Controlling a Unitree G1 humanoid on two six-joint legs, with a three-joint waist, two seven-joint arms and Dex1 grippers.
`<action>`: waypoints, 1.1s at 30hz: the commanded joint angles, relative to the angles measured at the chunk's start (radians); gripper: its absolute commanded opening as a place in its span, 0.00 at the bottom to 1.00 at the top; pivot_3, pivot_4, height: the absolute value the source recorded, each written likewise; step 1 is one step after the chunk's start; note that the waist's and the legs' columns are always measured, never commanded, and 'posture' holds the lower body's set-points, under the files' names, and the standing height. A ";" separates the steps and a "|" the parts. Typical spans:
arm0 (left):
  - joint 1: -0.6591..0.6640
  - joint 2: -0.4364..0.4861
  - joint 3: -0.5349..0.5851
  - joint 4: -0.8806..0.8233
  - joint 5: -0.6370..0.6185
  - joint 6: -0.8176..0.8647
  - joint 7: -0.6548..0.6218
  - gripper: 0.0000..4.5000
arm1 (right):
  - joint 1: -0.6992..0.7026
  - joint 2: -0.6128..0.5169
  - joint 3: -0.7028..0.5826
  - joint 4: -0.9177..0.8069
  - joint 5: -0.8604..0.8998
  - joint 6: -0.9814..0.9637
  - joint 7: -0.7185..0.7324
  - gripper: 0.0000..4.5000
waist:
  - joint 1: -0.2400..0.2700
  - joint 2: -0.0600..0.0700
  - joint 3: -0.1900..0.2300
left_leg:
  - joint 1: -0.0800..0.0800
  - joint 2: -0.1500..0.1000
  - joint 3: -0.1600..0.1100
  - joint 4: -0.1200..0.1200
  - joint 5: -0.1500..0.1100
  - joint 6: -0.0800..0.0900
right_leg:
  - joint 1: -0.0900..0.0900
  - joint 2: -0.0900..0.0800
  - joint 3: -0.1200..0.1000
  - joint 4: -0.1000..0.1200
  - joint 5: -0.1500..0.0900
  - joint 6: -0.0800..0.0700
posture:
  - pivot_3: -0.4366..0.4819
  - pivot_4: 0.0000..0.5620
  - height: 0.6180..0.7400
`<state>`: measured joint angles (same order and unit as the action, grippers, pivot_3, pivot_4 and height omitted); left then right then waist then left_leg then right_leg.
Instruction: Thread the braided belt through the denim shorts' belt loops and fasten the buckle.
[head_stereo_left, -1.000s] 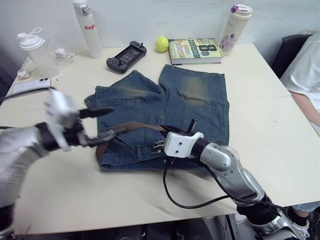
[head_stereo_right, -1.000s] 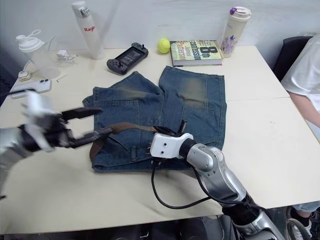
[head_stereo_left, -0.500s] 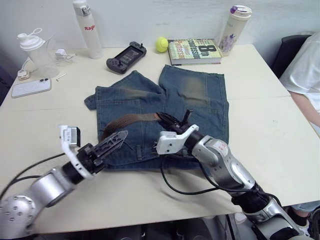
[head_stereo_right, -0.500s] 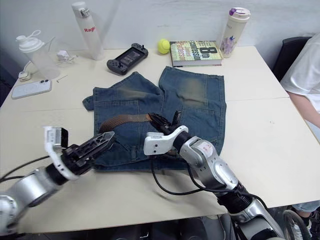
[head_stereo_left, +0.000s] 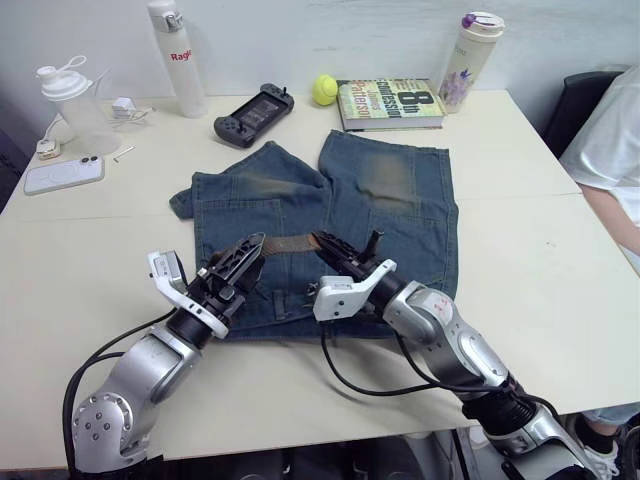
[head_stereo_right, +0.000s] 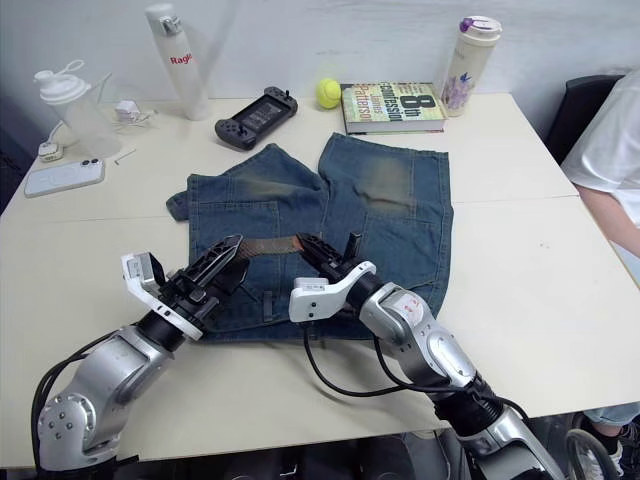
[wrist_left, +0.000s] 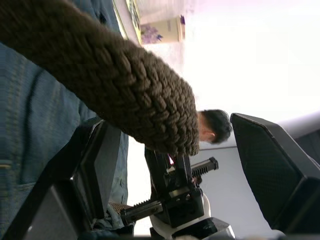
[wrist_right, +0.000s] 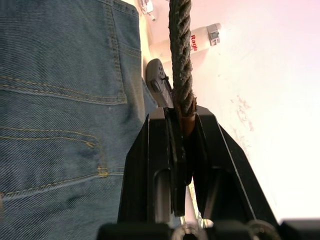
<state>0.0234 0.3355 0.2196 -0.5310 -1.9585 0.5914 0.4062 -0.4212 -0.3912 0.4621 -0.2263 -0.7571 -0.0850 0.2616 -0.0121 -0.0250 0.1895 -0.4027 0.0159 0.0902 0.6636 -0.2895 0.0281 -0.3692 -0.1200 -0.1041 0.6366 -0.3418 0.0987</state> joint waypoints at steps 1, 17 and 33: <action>-0.001 0.000 0.010 -0.032 -0.014 0.011 0.002 0.80 | 0.001 0.012 -0.027 -0.030 0.001 -0.003 0.003 0.00 | 0.007 0.000 0.000 | 0.000 0.000 0.000 0.000 0.000 0.000 | 0.000 0.001 0.000 0.000 0.000 0.000 | 0.48 0.27 1.00; -0.024 0.049 0.011 -0.008 -0.014 0.049 -0.051 0.01 | 0.039 0.023 -0.038 -0.056 0.043 0.002 0.071 0.00 | 0.011 0.000 0.000 | 0.000 0.002 -0.001 0.000 0.000 -0.001 | 0.001 0.004 0.001 -0.001 0.000 0.000 | 0.48 0.27 1.00; 0.029 0.091 0.134 -0.053 -0.014 0.041 -0.091 0.00 | 0.168 0.009 -0.224 -0.207 0.457 0.226 0.353 0.84 | 0.011 0.000 0.000 | 0.000 0.003 -0.001 -0.001 0.000 -0.001 | 0.002 0.004 0.001 -0.004 0.000 0.000 | 0.48 0.27 1.00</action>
<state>0.0351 0.4043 0.3118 -0.5389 -1.9589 0.6146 0.3562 -0.2563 -0.3747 0.2836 -0.3627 -0.3743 0.1147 0.5713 -0.0009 -0.0247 0.1897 -0.4025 0.0185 0.0888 0.6624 -0.2894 0.0275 -0.3669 -0.1164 -0.1032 0.6288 -0.3418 0.0987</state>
